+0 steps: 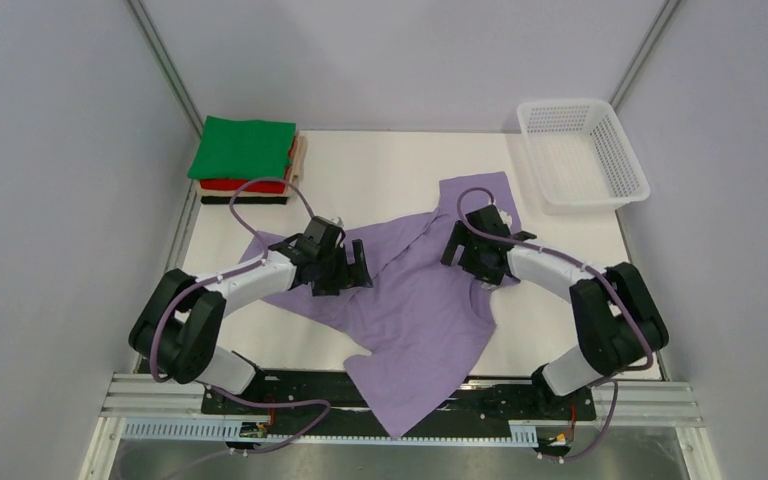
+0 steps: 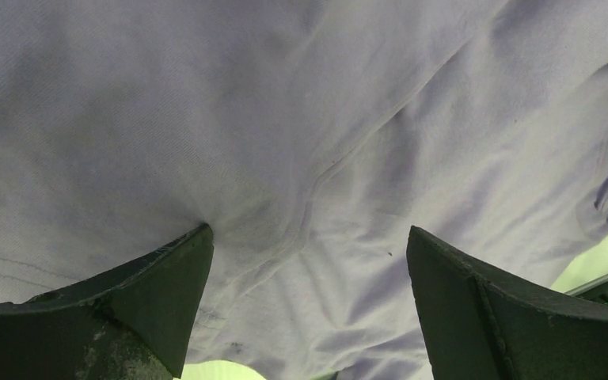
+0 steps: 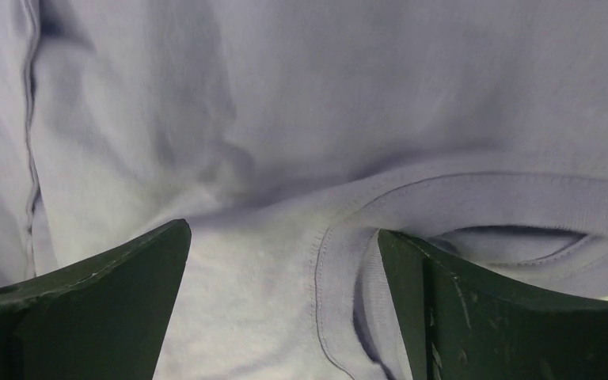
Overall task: Fold and stack the t-shirts
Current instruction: Flatten out the tshirt
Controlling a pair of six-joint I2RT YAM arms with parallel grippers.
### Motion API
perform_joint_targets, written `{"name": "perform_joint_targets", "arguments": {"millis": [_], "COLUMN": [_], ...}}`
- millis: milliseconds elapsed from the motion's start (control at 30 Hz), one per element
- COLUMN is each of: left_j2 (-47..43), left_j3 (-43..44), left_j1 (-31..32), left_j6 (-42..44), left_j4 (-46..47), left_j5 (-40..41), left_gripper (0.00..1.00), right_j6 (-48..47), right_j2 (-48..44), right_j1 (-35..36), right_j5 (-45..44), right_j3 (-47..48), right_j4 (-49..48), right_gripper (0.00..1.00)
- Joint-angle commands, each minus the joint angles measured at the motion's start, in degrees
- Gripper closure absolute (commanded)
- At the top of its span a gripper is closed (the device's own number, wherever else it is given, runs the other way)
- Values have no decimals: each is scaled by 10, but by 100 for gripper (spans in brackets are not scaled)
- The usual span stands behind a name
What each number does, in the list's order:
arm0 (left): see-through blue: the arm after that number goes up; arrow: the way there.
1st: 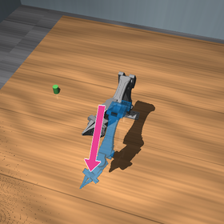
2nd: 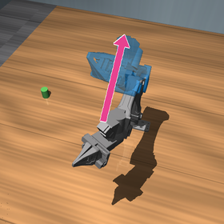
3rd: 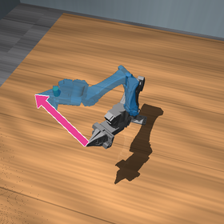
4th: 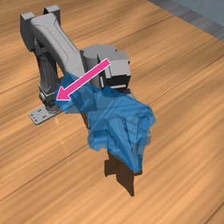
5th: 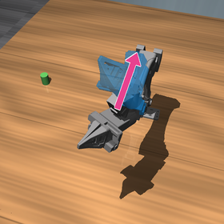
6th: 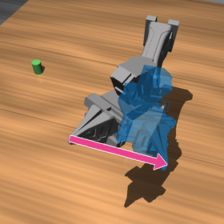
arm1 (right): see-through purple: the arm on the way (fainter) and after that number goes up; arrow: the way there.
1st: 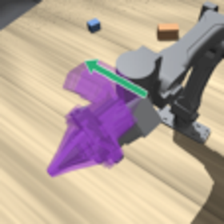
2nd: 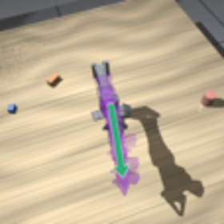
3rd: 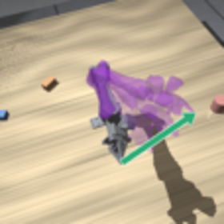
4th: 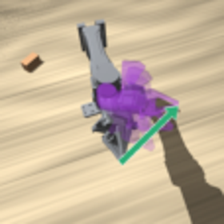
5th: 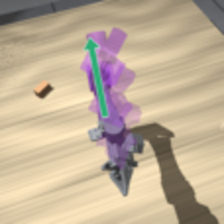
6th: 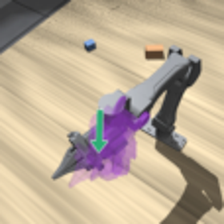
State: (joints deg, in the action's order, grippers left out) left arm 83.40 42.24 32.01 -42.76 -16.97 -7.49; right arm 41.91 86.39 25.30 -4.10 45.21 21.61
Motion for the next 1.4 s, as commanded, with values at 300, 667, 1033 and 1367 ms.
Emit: {"name": "perform_joint_targets", "arguments": {"millis": [300, 667, 1033, 1367], "left_j2": [36, 24, 174, 297], "left_j3": [49, 46, 114, 241], "left_j1": [64, 84, 84, 81], "left_j6": [10, 14, -3, -20], "left_j4": [-36, -9, 104, 127], "left_j5": [-16, -4, -83, -78], "left_gripper": [0, 0, 0, 0], "right_j6": [-112, -130, -22, -14], "right_j2": [224, 90, -56, 35], "right_j1": [-165, -100, 30, -13], "right_j5": [-86, -51, -18, -78], "right_j3": [239, 176, -15, -1], "right_j4": [-17, -13, 1, -2], "right_gripper": [0, 0, 0, 0]}}
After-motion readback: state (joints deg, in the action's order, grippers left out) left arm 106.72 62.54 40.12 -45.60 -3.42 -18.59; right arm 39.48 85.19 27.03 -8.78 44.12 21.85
